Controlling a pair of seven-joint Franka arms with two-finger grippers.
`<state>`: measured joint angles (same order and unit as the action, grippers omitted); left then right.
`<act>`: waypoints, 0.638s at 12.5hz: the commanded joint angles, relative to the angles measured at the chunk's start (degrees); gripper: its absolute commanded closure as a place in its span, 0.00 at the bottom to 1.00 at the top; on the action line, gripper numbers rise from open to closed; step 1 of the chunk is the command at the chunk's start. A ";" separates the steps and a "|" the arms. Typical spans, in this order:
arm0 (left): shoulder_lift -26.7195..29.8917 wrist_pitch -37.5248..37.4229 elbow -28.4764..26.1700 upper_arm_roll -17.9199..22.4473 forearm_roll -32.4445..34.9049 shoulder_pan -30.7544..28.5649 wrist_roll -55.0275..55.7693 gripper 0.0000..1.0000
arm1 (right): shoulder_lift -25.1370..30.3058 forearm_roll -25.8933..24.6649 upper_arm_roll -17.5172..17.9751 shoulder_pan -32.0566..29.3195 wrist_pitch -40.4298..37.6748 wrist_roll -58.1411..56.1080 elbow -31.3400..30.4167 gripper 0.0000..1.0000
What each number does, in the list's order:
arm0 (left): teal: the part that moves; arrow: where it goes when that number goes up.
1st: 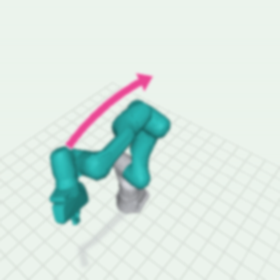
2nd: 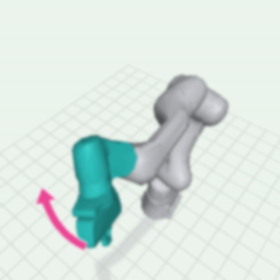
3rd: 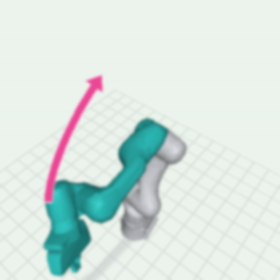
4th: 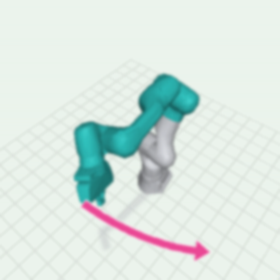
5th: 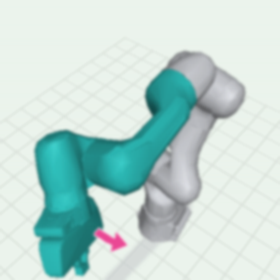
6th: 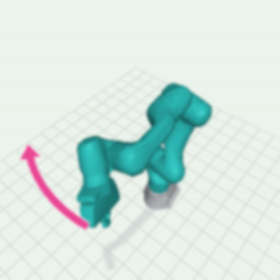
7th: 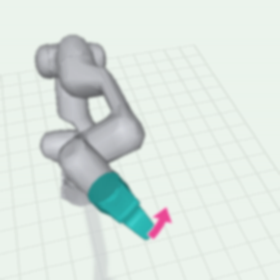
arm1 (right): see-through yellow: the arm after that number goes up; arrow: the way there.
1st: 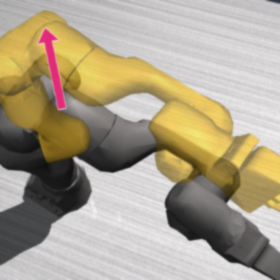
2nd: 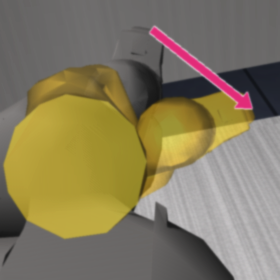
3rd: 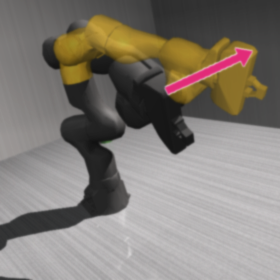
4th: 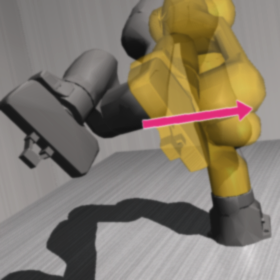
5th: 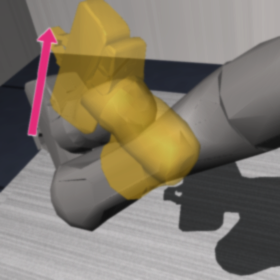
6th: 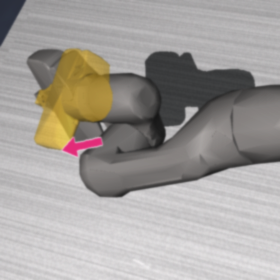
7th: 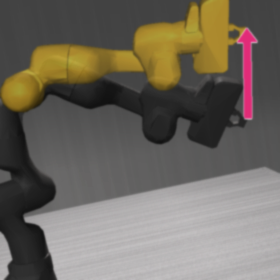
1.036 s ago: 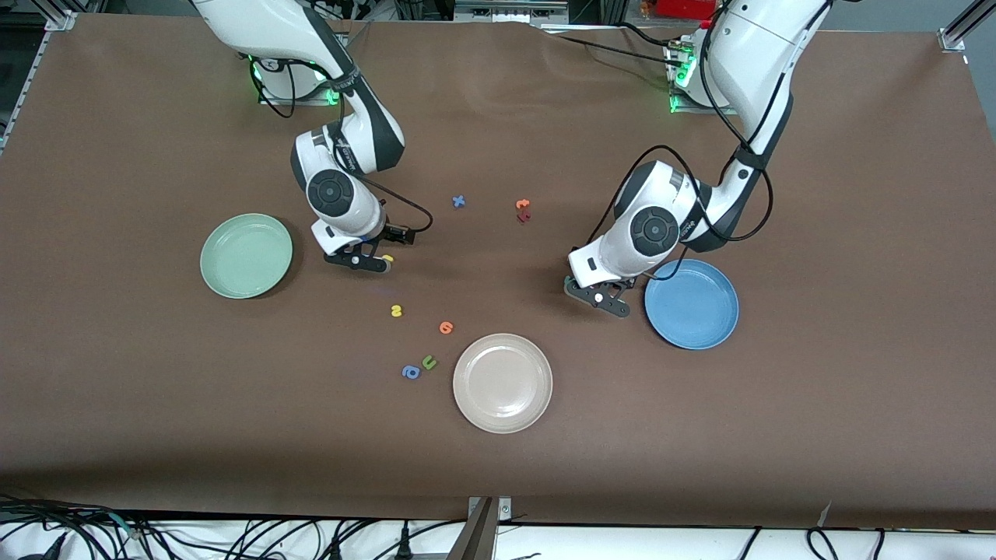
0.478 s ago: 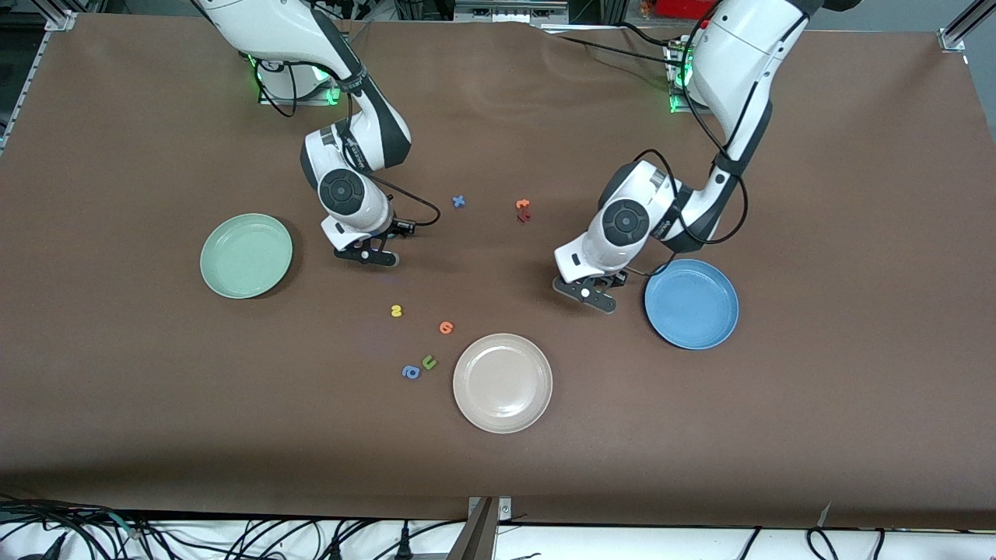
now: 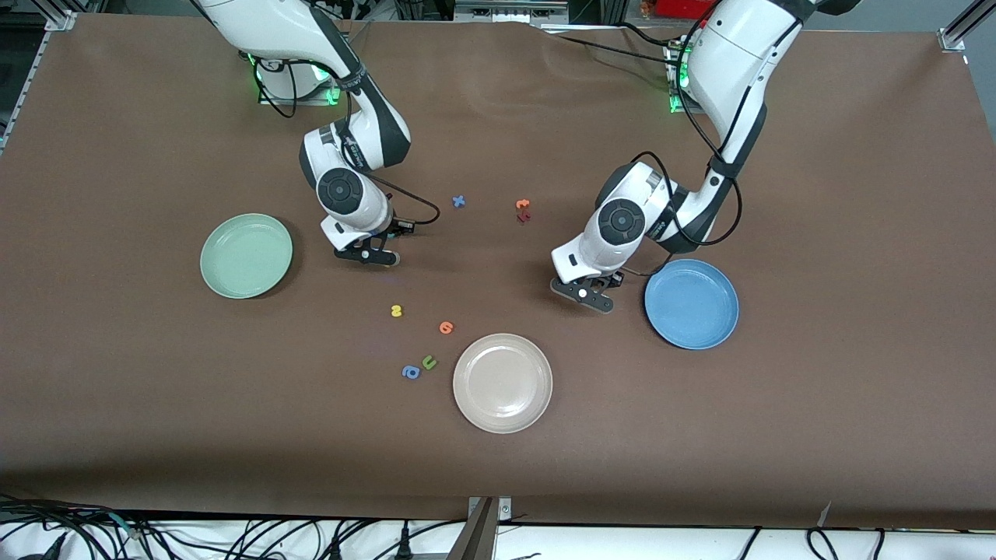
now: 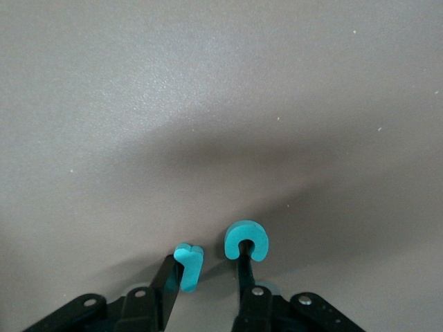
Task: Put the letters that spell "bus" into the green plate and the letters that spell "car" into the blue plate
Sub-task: 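Grasp a teal letter with the left gripper while the right gripper grasps another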
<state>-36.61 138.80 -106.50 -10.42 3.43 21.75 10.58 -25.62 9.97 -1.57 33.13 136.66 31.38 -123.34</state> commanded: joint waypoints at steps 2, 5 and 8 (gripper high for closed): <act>-0.30 0.95 -0.20 0.32 3.94 0.05 1.28 0.72 | 1.19 1.02 0.17 -0.44 -0.60 -0.72 -1.29 0.92; -0.04 0.51 -0.20 0.23 5.45 -0.57 1.28 1.00 | 5.74 0.93 -1.84 -0.44 -7.78 -1.84 1.25 0.92; 2.59 -3.60 0.41 0.40 5.45 -1.09 0.93 1.00 | 9.36 0.41 -8.94 -0.44 -22.10 -6.66 7.57 0.92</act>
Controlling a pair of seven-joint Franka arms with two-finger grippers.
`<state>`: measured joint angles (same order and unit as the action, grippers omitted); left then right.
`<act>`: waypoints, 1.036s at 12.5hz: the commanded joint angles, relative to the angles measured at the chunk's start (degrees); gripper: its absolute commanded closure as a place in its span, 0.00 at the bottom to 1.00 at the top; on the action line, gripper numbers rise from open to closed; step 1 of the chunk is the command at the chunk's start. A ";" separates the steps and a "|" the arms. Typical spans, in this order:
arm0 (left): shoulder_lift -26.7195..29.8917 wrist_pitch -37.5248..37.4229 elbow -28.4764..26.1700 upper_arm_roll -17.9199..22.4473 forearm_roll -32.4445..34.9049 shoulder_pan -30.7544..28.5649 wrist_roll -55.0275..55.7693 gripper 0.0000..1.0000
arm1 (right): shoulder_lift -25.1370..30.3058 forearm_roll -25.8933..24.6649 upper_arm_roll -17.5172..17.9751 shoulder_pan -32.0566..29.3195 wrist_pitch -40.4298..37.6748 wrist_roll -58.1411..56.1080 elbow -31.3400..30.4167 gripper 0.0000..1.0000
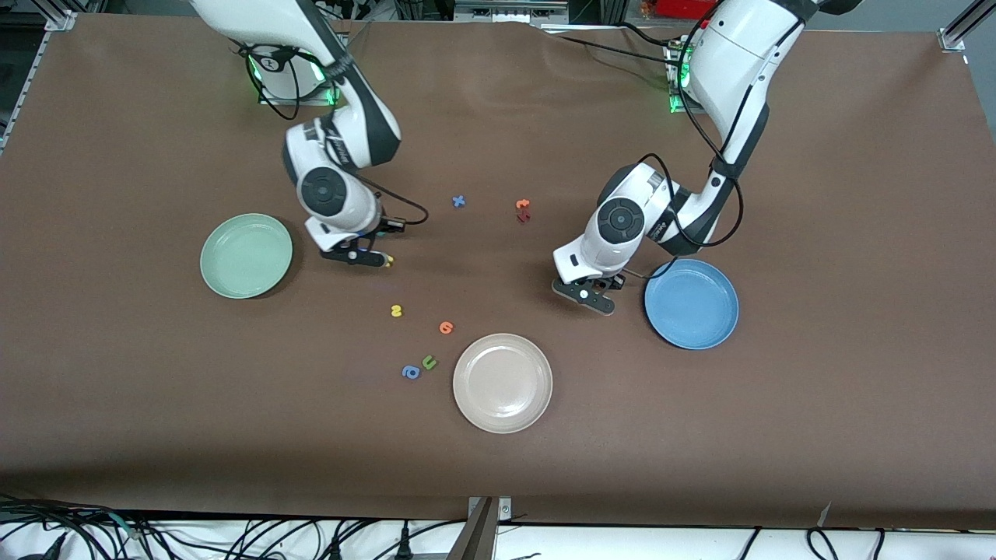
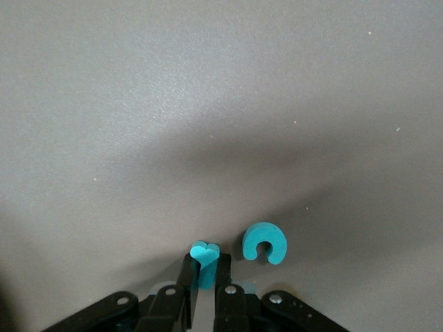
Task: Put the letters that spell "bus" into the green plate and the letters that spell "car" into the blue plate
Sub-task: 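Drop the left letter on the blue plate while the right drops on green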
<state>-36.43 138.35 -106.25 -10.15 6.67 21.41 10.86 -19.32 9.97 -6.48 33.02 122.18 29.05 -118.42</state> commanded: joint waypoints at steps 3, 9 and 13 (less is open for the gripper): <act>7.59 -10.18 0.69 -0.31 2.20 -6.97 -3.10 1.00 | 3.33 -0.21 -15.19 -0.32 -11.18 -18.10 4.25 0.92; 8.30 -12.66 0.69 0.04 2.29 -15.08 -12.35 0.11 | -6.85 -2.76 -25.69 -3.38 -0.83 -38.87 3.46 0.92; 8.65 -12.66 1.48 -1.10 2.21 -12.63 -11.48 0.00 | -11.26 -1.63 -25.52 -7.26 2.18 -45.92 3.28 0.91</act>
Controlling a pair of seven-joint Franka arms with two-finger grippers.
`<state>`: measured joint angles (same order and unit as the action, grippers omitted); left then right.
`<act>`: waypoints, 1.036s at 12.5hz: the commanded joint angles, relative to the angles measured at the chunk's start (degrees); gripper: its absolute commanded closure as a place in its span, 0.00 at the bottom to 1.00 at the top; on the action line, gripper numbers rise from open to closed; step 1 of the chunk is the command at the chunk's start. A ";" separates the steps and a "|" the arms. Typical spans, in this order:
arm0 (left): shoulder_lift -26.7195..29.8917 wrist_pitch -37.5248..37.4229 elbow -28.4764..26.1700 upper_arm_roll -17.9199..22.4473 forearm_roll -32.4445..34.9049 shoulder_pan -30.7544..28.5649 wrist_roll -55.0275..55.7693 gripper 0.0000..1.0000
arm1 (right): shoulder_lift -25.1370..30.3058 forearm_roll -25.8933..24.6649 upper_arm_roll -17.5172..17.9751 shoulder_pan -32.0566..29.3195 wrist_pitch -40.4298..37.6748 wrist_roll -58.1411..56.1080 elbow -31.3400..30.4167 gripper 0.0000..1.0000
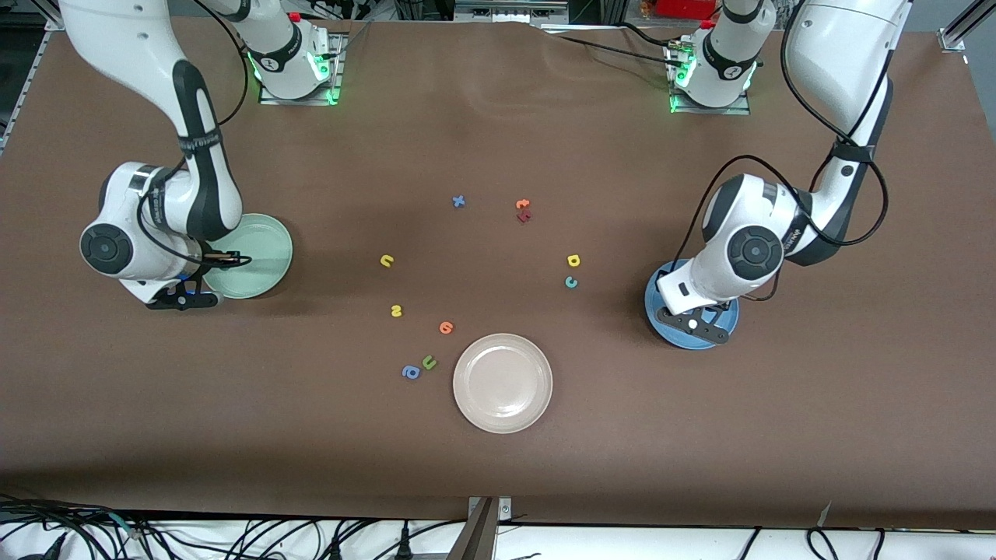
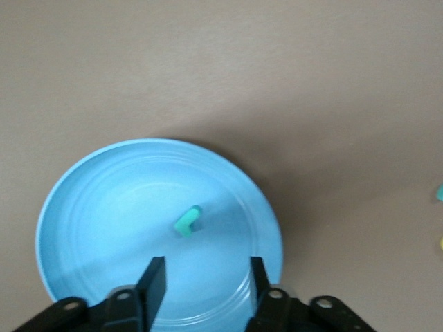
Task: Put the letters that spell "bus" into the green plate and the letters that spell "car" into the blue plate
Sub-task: 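Drop the left letter on the blue plate while the right drops on green, then grasp the teal c with the left gripper while the right grasps yellow s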
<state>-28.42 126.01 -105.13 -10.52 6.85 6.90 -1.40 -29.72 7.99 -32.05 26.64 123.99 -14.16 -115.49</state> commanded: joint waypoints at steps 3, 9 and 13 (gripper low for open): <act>0.21 0.37 0.63 -2.22 1.51 5.39 6.90 0.00 | -0.78 0.54 0.14 -0.89 0.20 -2.63 0.17 0.22; -7.95 2.64 7.75 -2.14 2.12 13.22 10.63 0.01 | 6.32 0.63 2.59 0.60 -5.94 4.89 1.14 0.01; -11.04 6.79 7.13 -2.05 2.21 15.33 10.63 0.34 | 8.80 0.54 13.65 0.69 -6.13 24.04 2.28 0.01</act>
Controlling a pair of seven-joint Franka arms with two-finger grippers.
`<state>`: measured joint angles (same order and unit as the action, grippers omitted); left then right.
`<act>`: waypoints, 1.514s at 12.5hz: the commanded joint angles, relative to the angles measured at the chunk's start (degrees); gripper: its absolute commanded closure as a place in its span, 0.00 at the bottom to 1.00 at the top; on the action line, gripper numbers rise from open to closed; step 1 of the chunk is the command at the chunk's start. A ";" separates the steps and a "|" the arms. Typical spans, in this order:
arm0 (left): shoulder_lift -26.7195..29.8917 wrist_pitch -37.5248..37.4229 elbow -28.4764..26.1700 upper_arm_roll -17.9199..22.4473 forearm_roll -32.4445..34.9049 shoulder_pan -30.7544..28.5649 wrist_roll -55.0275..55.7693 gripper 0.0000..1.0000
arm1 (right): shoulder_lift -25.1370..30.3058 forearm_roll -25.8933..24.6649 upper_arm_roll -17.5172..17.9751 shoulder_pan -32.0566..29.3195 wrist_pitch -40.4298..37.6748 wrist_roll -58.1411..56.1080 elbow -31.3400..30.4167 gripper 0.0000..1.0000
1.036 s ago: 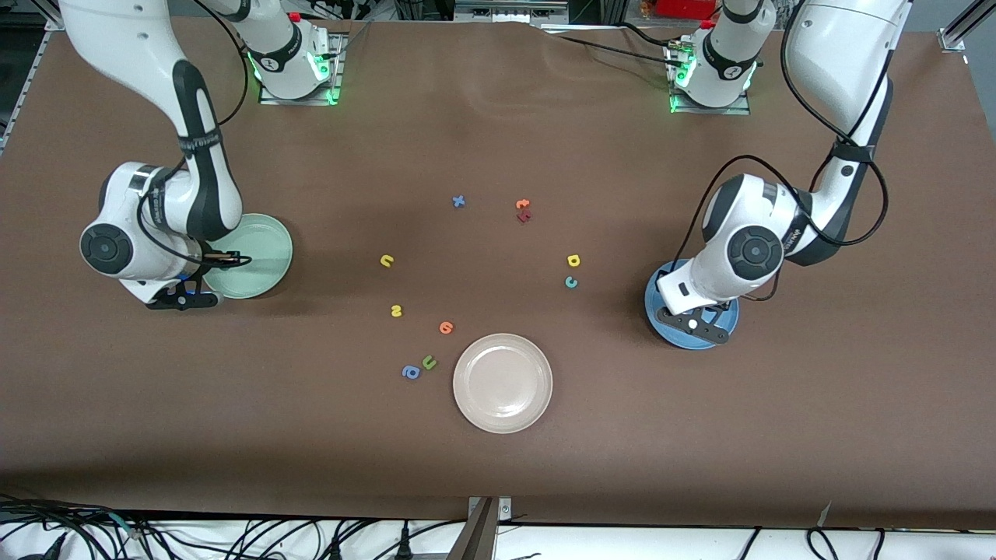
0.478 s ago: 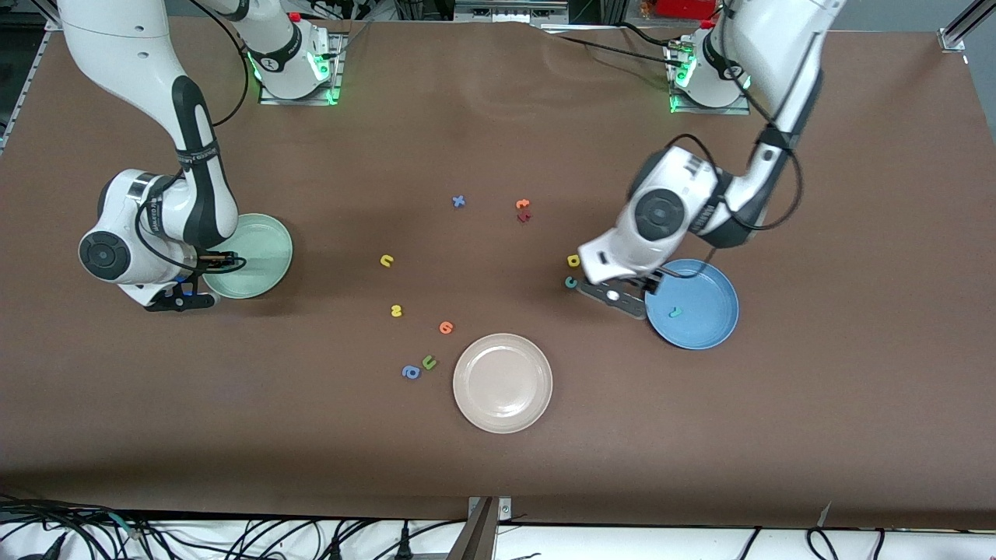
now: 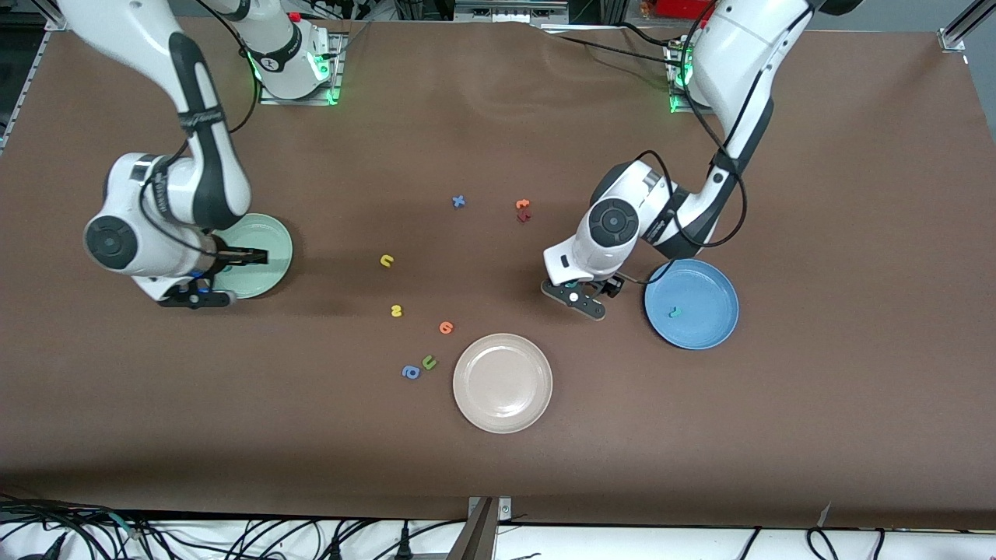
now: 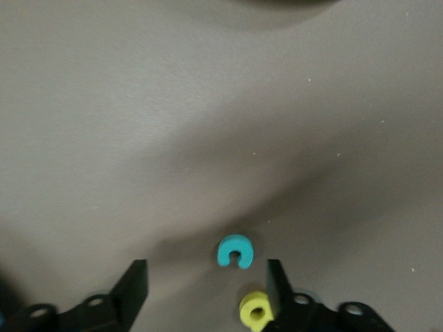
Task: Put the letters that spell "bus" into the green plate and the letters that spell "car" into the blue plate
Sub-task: 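Grasp the teal c with the left gripper while the right grasps yellow s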
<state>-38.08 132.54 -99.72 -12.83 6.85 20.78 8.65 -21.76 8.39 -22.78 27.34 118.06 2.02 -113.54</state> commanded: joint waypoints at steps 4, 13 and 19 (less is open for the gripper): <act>-1.65 0.26 0.67 0.35 2.21 2.42 0.67 0.34 | -1.87 0.13 15.55 -0.01 7.42 28.09 1.40 0.01; -2.35 0.62 0.58 0.70 2.30 2.07 0.32 0.84 | -8.82 -0.49 20.67 2.54 19.14 22.50 0.52 0.02; 3.26 -7.18 1.11 0.70 2.30 -1.87 -0.29 0.83 | -10.23 -0.31 20.76 2.72 19.23 23.12 0.25 0.39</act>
<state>-39.02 130.01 -98.21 -11.78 6.85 21.81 8.59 -31.33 8.10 -2.25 30.14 137.02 25.86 -113.27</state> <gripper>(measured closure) 0.731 0.383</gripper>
